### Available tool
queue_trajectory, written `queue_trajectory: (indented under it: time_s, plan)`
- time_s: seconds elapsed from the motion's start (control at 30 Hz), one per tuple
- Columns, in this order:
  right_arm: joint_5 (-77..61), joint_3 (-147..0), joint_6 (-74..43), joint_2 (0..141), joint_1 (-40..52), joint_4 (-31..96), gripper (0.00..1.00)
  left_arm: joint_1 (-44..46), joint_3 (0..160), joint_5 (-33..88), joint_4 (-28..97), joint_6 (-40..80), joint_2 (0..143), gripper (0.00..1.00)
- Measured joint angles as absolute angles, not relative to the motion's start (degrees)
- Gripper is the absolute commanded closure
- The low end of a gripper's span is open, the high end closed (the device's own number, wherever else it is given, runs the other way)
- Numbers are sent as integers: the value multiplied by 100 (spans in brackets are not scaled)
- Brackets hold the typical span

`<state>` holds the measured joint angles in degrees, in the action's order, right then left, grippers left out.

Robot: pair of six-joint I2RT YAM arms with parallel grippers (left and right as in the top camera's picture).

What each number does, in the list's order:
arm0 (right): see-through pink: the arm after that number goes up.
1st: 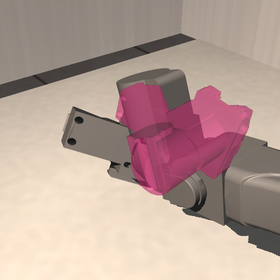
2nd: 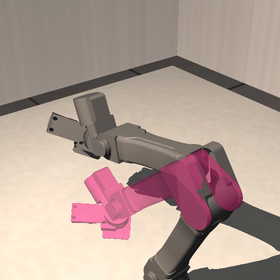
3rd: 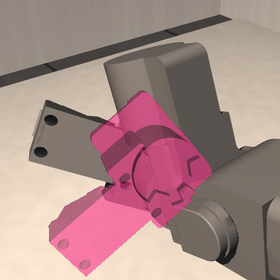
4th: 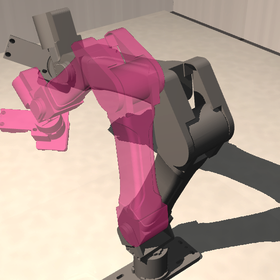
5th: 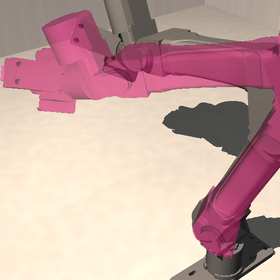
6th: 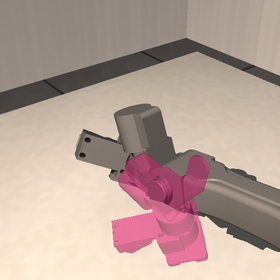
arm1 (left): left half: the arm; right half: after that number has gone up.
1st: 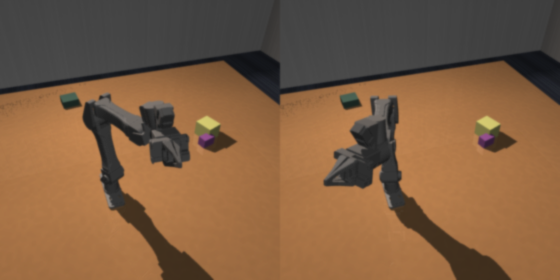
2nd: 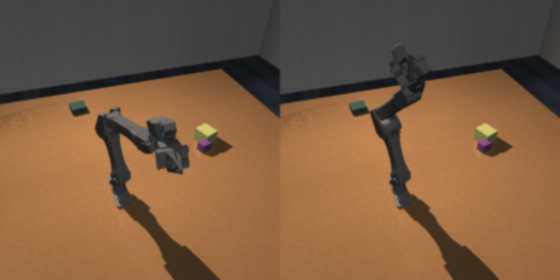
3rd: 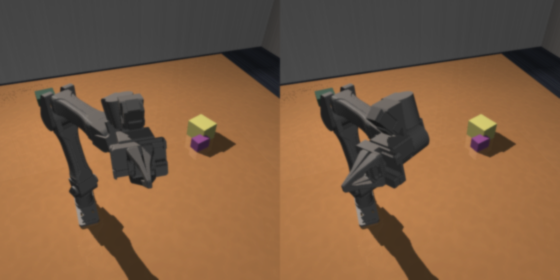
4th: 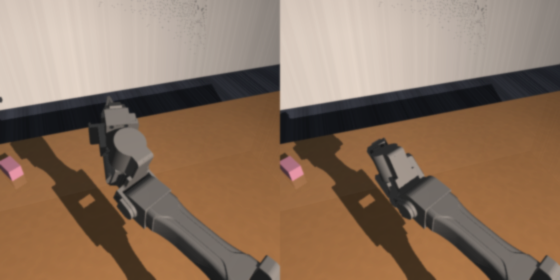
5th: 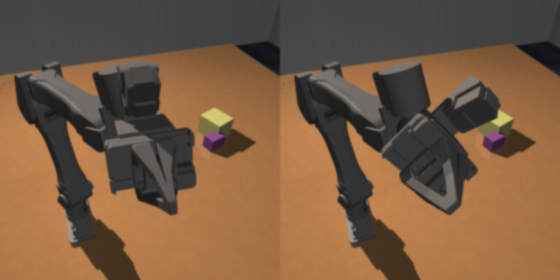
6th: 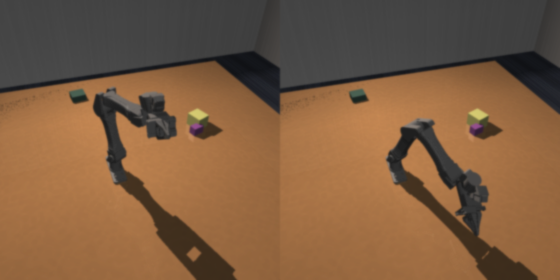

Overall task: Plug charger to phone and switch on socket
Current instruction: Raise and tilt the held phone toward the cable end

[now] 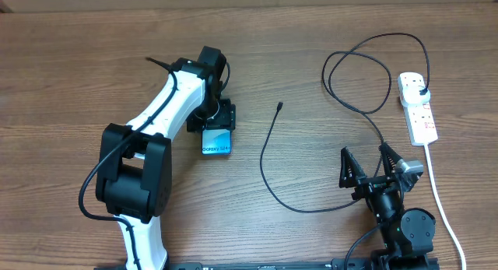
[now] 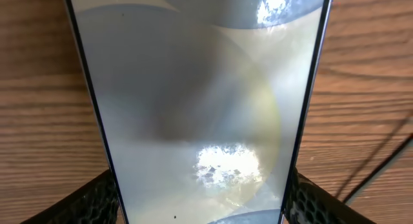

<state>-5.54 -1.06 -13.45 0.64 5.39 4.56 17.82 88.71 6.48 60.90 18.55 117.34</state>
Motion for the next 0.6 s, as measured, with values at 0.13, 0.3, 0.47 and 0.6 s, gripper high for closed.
queue_trajectory:
  time_s: [0.13,0.3,0.47,0.6]
  plan:
    - [-554,-106,-1347,62,539,456,0,1782,8927,646,6108,1890,11734,38]
    - [-552,-106,-1345,62,541,454,0,1782,8930,648,6136,2119,11734,41]
    - [-552,-106,-1345,64,539,454,0,1782,8930,648,6136,2646,11734,42]
    - [-554,-106,-1347,64,541,456,0,1782,8930,670,6136,3183,11734,46]
